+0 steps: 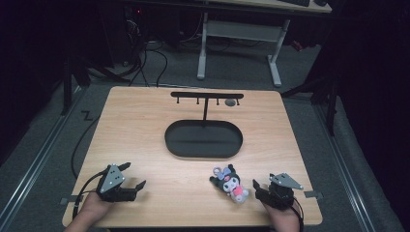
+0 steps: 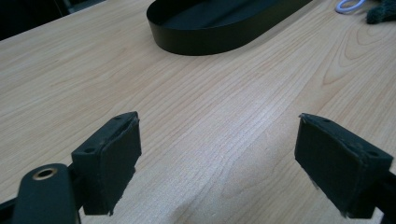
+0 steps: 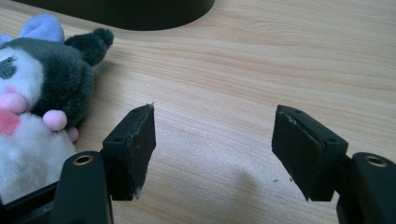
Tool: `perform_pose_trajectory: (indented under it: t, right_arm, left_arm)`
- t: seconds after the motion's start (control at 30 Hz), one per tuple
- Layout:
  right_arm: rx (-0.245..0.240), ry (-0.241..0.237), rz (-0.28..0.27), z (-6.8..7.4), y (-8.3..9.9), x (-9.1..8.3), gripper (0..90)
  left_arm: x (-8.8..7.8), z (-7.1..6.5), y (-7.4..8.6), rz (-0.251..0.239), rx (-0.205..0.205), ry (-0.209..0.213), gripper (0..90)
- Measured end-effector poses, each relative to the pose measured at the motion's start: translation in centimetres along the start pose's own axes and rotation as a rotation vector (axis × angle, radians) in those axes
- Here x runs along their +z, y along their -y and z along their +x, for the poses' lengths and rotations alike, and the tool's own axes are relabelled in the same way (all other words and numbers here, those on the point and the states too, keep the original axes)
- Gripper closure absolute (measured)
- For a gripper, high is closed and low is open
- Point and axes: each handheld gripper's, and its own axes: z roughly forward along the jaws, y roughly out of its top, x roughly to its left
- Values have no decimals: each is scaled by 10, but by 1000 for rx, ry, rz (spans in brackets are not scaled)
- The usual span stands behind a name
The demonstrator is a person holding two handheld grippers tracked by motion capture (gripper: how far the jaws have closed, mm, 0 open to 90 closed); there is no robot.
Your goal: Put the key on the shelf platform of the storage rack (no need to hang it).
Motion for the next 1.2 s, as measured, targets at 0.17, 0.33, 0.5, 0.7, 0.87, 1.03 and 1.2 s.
perform_pose_trajectory:
  t: [0.17, 0.33, 0.5, 0.7, 0.87, 1.03, 1.2]
  right_arm:
    - [-2, -2, 6, 0, 0, 1, 305]
    - [-6, -7, 15, 0, 1, 2, 304]
    - [-8, -11, 28, 1, 0, 2, 303]
    - [-11, -17, 47, 2, 0, 3, 296]
    - [-14, -22, 61, 1, -1, 2, 282]
    - [-7, -27, 80, -1, -2, -1, 267]
    - [6, -36, 84, 0, -2, -1, 243]
  left_arm:
    - [0, 0, 0, 0, 0, -1, 155]
    - [0, 0, 0, 0, 0, 1, 155]
    - [0, 0, 0, 1, -1, 2, 155]
    - [0, 0, 0, 3, 0, 2, 155]
    - [0, 0, 0, 3, 0, 3, 155]
    - [0, 0, 0, 4, 1, 3, 155]
    - [0, 0, 0, 4, 3, 1, 155]
